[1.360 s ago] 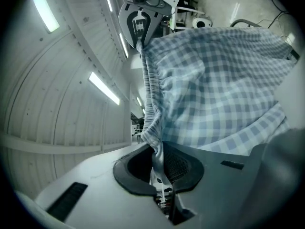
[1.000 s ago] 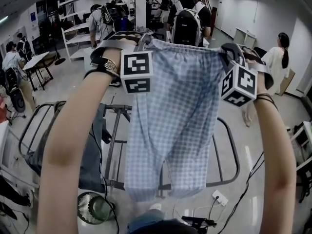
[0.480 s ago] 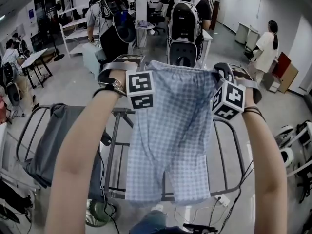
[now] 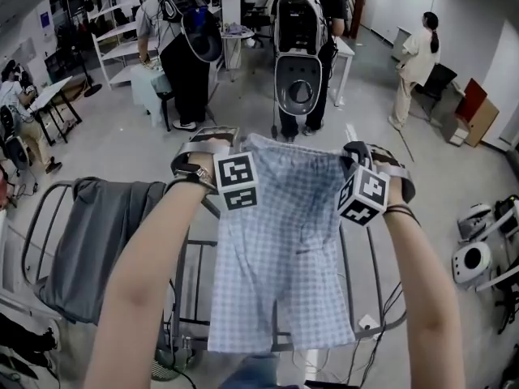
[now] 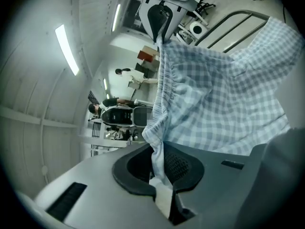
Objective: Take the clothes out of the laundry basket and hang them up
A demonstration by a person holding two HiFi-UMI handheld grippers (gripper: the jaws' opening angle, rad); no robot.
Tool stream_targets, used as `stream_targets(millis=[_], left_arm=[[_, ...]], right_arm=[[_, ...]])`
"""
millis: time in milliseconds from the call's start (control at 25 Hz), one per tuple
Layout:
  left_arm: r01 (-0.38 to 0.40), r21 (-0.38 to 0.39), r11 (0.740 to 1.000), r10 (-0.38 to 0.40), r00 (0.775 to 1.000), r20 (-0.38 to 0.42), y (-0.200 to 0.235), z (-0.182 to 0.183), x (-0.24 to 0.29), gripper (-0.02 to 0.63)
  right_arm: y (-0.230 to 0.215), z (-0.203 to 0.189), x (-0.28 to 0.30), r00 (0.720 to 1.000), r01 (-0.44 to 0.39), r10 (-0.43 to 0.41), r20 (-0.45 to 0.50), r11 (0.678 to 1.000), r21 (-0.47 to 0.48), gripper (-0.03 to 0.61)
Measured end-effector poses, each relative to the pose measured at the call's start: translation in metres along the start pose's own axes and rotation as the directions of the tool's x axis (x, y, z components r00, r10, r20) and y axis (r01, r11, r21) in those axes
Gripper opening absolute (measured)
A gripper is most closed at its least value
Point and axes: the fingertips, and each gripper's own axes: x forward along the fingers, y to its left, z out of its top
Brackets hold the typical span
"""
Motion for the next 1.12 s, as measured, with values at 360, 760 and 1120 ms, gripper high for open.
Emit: stream_targets(millis=[360,760,1120], left_arm=[[0.082,-0.032,0.996,-0.083,0.995,-0.052,-0.056,-0.014,0.054,0.021],[0.100,-0.122,0.987,-0.113,0.989,-0.097,-0.103,-0.029,0.093,0.021],[-0.140,-0.339,0.930,0.071,0.976,-0.208,-0.085,-0.063,0.088,0.428]], right_arm=[[0.061,-0.001,0.050,0.993,-0.119,0.119,-0.012,0.992,0.039,0.061],[0.125,-0.001,0.093,0.971,-0.234,0.239,-0.020,0.962,0.139,0.063],[0.140,-0.012,0.089,0.977,-0.200,0.213,-0.023,0.944,0.262,0.268]])
